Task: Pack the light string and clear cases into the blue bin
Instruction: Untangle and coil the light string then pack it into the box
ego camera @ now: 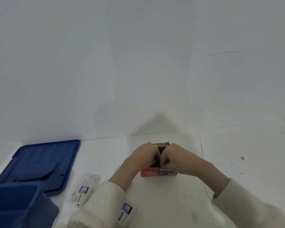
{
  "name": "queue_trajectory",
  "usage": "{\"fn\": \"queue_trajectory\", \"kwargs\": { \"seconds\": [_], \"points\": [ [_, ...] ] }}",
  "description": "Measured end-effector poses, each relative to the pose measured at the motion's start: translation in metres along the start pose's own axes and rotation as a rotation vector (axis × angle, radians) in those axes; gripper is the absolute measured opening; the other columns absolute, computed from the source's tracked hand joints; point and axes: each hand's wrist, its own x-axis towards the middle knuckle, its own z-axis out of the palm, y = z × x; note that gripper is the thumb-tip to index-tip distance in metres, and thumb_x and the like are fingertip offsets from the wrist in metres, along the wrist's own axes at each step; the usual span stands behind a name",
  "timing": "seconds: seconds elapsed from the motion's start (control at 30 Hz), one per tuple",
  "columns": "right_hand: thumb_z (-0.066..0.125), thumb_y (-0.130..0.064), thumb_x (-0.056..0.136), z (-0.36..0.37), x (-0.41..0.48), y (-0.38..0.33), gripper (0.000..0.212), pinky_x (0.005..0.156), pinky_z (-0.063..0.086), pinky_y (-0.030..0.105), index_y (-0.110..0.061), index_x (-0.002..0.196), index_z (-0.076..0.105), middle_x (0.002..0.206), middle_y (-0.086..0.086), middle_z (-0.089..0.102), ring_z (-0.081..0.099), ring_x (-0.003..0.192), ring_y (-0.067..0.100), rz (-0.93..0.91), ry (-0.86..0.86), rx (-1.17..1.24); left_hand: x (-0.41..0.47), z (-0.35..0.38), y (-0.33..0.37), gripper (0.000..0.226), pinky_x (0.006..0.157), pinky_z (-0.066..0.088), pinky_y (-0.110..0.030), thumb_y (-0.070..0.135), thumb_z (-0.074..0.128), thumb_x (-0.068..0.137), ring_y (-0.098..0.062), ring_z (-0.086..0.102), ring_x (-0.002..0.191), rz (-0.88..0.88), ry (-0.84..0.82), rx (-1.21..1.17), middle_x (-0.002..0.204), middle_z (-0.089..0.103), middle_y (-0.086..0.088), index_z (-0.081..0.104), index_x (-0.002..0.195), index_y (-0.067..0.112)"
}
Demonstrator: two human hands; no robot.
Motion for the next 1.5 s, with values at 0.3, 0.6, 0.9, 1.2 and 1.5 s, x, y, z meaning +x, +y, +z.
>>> {"fn": "queue_trajectory", "kwargs": {
  "seconds": [0.3, 0.6, 0.9, 1.2, 1.5],
  "points": [
    [0.053, 0.000, 0.081, 0.007, 0.036, -0.002, 0.023, 0.052, 0.037, 0.020, 0.000, 0.094, 0.072, 0.086, 0.019, 0.067, 0.055, 0.070, 0.024, 0.151, -0.055, 0.124, -0.020, -0.009, -0.016, 0.018, 0.066, 0.045, -0.031, 0.002, 0.054, 0.080, -0.020, 0.057, 0.072, -0.010, -0.001, -0.178, 0.086, 0.069, -0.014, 0.068, 0.090, 0.003],
    [0.045, 0.003, 0.085, 0.004, 0.035, -0.010, 0.038, 0.069, 0.044, 0.029, -0.011, 0.115, 0.064, 0.110, 0.014, 0.064, 0.053, 0.082, 0.022, 0.123, -0.143, 0.074, -0.036, -0.040, -0.023, 0.020, 0.068, 0.044, 0.001, 0.011, 0.069, 0.081, 0.000, 0.064, 0.079, -0.089, 0.225, -0.508, 0.088, 0.072, 0.003, 0.072, 0.101, 0.016],
    [0.047, 0.005, 0.075, -0.032, -0.006, 0.011, 0.042, 0.062, 0.050, 0.038, -0.027, 0.067, 0.073, 0.067, 0.004, 0.069, 0.056, 0.066, 0.036, 0.062, 0.113, 0.280, -0.010, 0.017, 0.012, 0.028, 0.062, 0.039, -0.015, -0.004, 0.050, 0.086, -0.014, 0.054, 0.070, -0.077, 0.080, -0.253, 0.096, 0.070, -0.009, 0.071, 0.100, 0.008],
    [0.049, 0.007, 0.082, -0.026, -0.007, 0.020, 0.037, 0.055, 0.043, 0.008, -0.022, 0.075, 0.072, 0.069, -0.005, 0.068, 0.061, 0.058, 0.001, 0.095, 0.336, 0.460, -0.012, -0.003, 0.042, 0.023, 0.086, 0.043, -0.034, 0.011, 0.052, 0.092, -0.023, 0.058, 0.096, 0.035, 0.005, 0.382, 0.107, 0.062, -0.009, 0.061, 0.113, 0.010],
    [0.058, -0.013, 0.088, -0.024, -0.010, 0.019, 0.023, 0.058, 0.047, 0.012, -0.034, 0.084, 0.066, 0.077, -0.009, 0.069, 0.062, 0.066, 0.002, 0.077, 0.472, 0.500, -0.031, -0.065, 0.016, 0.024, 0.085, 0.048, -0.018, 0.018, 0.050, 0.094, -0.008, 0.060, 0.097, 0.028, 0.326, -0.205, 0.109, 0.068, 0.006, 0.067, 0.110, 0.025]
  ]
}}
